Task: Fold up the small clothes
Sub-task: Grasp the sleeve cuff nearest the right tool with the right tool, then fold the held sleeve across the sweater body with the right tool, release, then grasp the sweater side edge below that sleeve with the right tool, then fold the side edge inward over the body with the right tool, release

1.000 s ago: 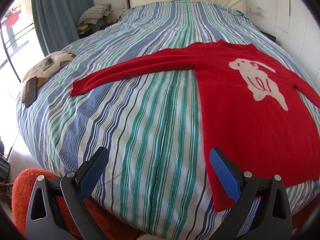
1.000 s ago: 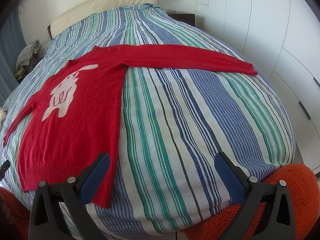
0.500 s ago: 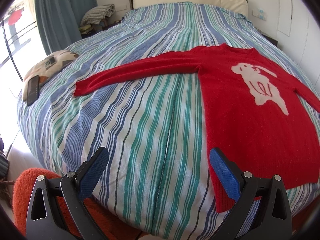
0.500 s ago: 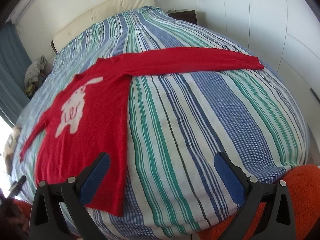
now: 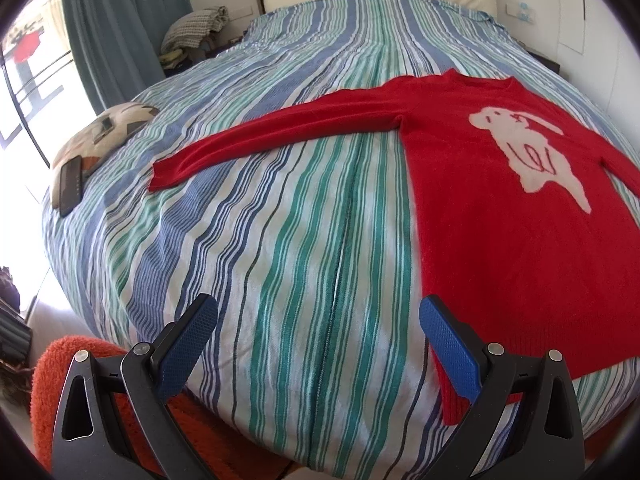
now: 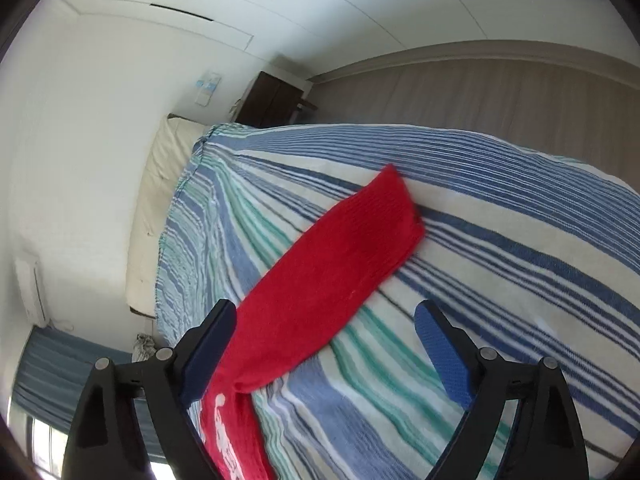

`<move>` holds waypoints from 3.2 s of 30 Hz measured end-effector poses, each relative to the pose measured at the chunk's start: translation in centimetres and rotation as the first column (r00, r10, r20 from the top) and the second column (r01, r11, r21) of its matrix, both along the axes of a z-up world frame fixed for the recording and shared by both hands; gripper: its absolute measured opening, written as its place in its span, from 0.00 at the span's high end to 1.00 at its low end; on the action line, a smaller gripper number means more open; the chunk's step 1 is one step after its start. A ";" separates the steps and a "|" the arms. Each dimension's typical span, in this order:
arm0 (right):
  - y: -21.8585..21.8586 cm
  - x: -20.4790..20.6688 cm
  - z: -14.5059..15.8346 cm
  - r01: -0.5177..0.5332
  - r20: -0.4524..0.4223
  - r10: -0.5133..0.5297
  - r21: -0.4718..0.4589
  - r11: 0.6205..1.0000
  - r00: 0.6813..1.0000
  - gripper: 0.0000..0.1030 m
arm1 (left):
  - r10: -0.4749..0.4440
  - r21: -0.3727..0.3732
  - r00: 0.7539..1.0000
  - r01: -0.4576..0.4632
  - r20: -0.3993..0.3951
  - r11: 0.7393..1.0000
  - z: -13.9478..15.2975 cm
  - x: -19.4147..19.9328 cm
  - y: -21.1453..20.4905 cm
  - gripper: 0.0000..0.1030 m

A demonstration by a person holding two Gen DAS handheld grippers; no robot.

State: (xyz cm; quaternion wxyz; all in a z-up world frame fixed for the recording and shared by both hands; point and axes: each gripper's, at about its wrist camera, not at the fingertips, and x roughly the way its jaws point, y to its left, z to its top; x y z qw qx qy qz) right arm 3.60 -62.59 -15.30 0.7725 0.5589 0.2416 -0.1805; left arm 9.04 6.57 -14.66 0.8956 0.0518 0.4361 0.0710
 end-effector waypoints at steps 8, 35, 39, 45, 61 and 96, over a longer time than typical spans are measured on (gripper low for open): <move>-2.2 5.8 -1.8 -0.031 -0.152 0.014 -0.110 0.993 0.988 0.88 | 0.018 0.020 0.999 -0.017 -0.031 1.000 -0.8 0.6 0.2 0.02; 31.1 23.7 12.1 -0.755 -0.013 0.808 -0.363 0.546 0.590 0.30 | 0.076 -0.152 0.997 -0.079 -0.029 0.985 -0.1 0.7 2.8 0.02; 25.8 19.8 10.4 -0.745 -0.144 0.754 -0.351 0.567 0.641 0.30 | 0.075 -0.156 0.997 -0.078 -0.028 0.985 -0.1 0.7 2.5 0.02; 24.1 11.5 3.0 -0.832 -0.299 0.777 -0.178 0.525 0.554 0.32 | 0.060 -0.110 0.998 -0.062 -0.021 0.992 -0.2 0.2 1.8 0.02; 27.1 0.3 -2.6 -0.843 -0.473 0.742 -0.004 0.538 0.476 0.97 | 0.037 -0.054 0.999 -0.036 0.003 0.998 0.0 -0.4 1.3 0.02; 29.4 -1.2 -1.4 -0.820 -0.545 0.640 -0.175 0.544 0.541 0.60 | 0.046 -0.071 0.999 -0.046 0.001 0.996 0.1 -0.2 1.3 0.02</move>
